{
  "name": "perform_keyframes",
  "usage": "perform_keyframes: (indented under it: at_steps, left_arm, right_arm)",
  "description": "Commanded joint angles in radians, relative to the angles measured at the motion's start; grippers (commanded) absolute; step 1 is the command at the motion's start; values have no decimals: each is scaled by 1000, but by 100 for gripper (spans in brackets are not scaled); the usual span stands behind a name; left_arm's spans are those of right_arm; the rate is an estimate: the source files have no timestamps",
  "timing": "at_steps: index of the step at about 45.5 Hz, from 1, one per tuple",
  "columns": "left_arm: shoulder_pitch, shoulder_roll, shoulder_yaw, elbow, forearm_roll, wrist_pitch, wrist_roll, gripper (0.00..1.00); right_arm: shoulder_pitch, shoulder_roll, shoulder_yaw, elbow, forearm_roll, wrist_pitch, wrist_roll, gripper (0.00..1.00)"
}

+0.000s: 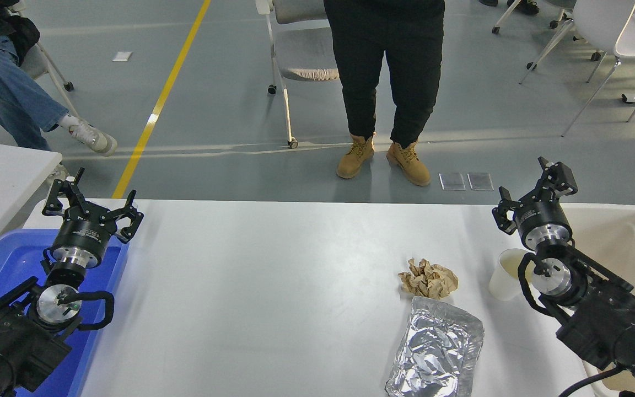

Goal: Clean the table surface

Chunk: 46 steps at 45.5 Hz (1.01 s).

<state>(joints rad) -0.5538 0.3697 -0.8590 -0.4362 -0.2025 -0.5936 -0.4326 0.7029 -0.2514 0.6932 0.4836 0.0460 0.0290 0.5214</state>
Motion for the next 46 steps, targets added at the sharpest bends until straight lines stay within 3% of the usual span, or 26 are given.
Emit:
perform_keyframes:
  at_steps: [1, 19, 31, 46]
  left_arm:
    - [0, 0, 0, -1, 0, 0, 0, 100]
    - [0, 0, 0, 1, 0, 0, 0, 100]
    - [0, 0, 0, -1, 0, 0, 0, 100]
    - [0, 0, 0, 0, 0, 0, 0, 100]
  right_arm:
    - [7, -2, 0, -20, -32, 0, 0, 98]
    - [72, -18, -92, -25, -40, -1, -1, 98]
    - [150, -114, -385, -4, -15, 3, -1, 98]
    - [230, -255, -474, -54, -95, 2, -3, 98]
